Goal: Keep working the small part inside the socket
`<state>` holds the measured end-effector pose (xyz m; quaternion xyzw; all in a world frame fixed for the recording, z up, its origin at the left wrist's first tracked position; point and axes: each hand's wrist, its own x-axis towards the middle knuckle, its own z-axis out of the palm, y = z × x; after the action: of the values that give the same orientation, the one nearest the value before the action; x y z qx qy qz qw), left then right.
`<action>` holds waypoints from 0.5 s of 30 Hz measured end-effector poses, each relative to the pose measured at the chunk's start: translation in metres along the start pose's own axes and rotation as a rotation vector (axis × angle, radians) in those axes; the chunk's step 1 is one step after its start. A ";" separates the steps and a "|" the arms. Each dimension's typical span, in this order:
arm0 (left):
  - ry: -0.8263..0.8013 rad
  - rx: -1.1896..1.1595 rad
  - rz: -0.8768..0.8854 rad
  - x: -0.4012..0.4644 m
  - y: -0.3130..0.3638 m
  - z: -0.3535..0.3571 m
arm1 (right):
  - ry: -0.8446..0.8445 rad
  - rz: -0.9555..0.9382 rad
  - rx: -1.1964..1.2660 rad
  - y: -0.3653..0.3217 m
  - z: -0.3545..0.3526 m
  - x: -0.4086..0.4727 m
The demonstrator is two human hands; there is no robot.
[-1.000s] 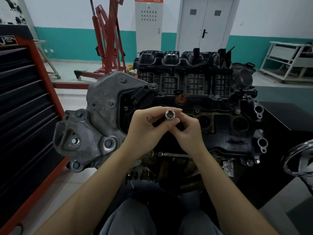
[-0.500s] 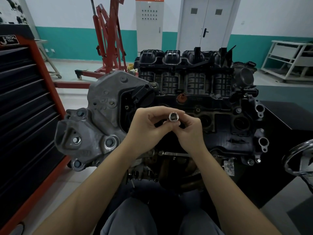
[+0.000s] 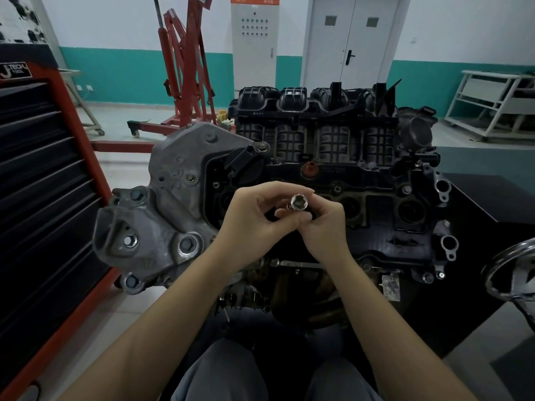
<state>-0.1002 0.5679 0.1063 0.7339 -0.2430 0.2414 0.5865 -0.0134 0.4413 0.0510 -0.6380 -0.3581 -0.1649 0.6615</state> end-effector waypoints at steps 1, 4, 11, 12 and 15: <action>0.033 0.028 0.005 0.000 -0.001 0.001 | 0.004 0.011 0.008 0.000 0.000 0.000; 0.068 0.043 0.012 -0.001 -0.003 0.001 | -0.014 -0.025 -0.010 -0.001 0.000 0.001; -0.023 -0.010 0.008 -0.001 -0.001 0.000 | -0.034 -0.016 0.008 -0.002 -0.001 0.000; 0.000 0.028 0.022 -0.001 -0.001 0.001 | -0.025 0.003 0.024 -0.002 0.000 0.000; 0.080 0.075 0.049 -0.002 0.000 0.002 | -0.017 0.002 0.021 0.000 0.001 0.001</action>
<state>-0.1011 0.5664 0.1046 0.7389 -0.2281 0.2940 0.5618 -0.0131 0.4422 0.0514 -0.6327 -0.3648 -0.1554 0.6652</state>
